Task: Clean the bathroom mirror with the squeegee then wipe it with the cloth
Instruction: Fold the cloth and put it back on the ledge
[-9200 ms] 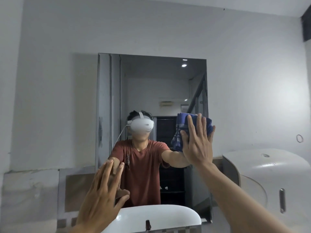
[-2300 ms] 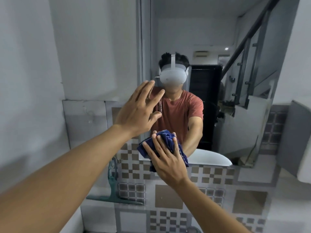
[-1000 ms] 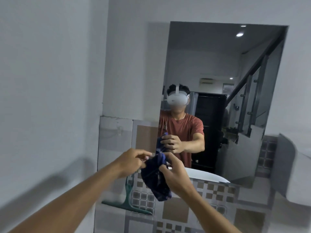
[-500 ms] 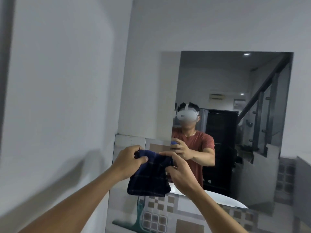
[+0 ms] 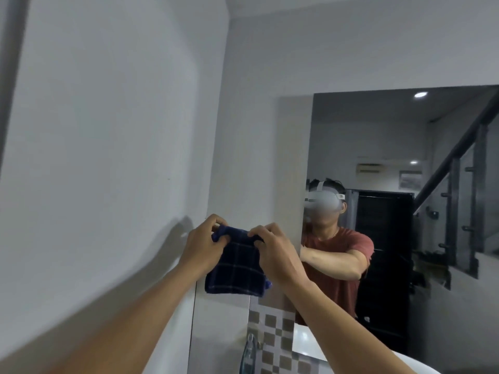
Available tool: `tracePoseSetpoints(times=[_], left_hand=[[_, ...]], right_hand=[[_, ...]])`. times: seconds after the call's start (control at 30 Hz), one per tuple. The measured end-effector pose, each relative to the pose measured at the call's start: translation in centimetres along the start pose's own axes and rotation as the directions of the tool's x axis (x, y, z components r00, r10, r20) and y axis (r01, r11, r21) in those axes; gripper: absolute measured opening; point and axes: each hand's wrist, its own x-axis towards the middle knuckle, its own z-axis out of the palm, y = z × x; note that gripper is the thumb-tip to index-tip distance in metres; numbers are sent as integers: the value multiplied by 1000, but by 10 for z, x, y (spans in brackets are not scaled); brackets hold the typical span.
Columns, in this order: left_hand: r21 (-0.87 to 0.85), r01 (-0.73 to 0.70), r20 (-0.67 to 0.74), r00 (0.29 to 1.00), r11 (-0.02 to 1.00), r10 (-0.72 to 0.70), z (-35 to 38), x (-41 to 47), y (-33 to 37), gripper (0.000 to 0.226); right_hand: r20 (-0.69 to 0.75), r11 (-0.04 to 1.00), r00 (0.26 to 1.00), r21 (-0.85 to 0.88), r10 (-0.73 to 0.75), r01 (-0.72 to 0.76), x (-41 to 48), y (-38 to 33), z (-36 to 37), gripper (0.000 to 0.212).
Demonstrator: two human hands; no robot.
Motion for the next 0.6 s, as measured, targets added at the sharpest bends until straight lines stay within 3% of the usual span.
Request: tracePoseSetpoints(times=[0.2, 0.33, 0.5, 0.6], left_hand=[[117, 52, -40, 998, 992, -48, 17, 23, -29, 14], [151, 64, -16, 998, 986, -62, 25, 19, -47, 12], [245, 82, -55, 996, 966, -70, 24, 23, -46, 28], [405, 40, -39, 999, 914, -26, 23, 22, -40, 29]], right_hand=[[60, 925, 996, -370, -64, 81, 22, 7, 26, 27], [64, 890, 990, -432, -129, 144, 11, 14, 42, 21], [0, 829, 968, -516, -252, 216, 15, 19, 52, 25], [105, 789, 947, -529, -304, 312, 19, 18, 52, 21]])
